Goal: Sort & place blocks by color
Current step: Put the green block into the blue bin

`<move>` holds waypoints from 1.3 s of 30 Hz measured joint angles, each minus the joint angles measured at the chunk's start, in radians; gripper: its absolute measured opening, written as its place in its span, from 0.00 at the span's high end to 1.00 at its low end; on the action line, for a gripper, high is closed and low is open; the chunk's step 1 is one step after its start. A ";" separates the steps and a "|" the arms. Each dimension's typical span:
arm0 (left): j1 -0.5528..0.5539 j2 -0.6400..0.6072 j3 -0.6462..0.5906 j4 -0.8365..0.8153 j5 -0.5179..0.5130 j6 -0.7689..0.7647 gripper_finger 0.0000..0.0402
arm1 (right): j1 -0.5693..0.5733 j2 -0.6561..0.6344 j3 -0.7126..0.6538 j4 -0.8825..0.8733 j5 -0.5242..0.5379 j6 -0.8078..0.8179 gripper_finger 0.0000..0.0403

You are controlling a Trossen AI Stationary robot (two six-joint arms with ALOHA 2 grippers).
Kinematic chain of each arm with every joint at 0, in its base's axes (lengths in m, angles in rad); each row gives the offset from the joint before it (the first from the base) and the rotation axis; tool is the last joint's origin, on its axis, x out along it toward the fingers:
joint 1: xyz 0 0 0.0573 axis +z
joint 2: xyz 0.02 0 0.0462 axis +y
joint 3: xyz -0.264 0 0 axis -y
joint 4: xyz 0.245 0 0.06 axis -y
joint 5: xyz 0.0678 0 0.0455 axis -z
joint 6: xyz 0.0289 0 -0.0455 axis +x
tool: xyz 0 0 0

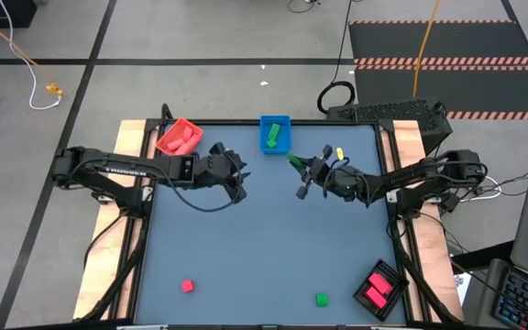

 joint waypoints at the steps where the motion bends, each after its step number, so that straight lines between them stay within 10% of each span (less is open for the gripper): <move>1: 0.000 0.000 -0.021 0.026 -0.017 0.003 0.64 | -0.008 0.000 0.000 -0.009 -0.024 0.027 0.89; 14: 0.087 0.000 -0.277 0.557 0.026 0.096 0.64 | -0.150 0.000 0.266 -0.373 -0.218 0.131 0.89; 27: 0.096 -0.013 -0.283 0.536 0.065 0.136 0.64 | -0.361 0.012 0.439 -0.645 -0.407 0.185 0.89; 39: 0.096 -0.013 -0.282 0.600 0.128 0.133 0.64 | -0.447 0.272 0.629 -0.682 -0.509 0.205 0.89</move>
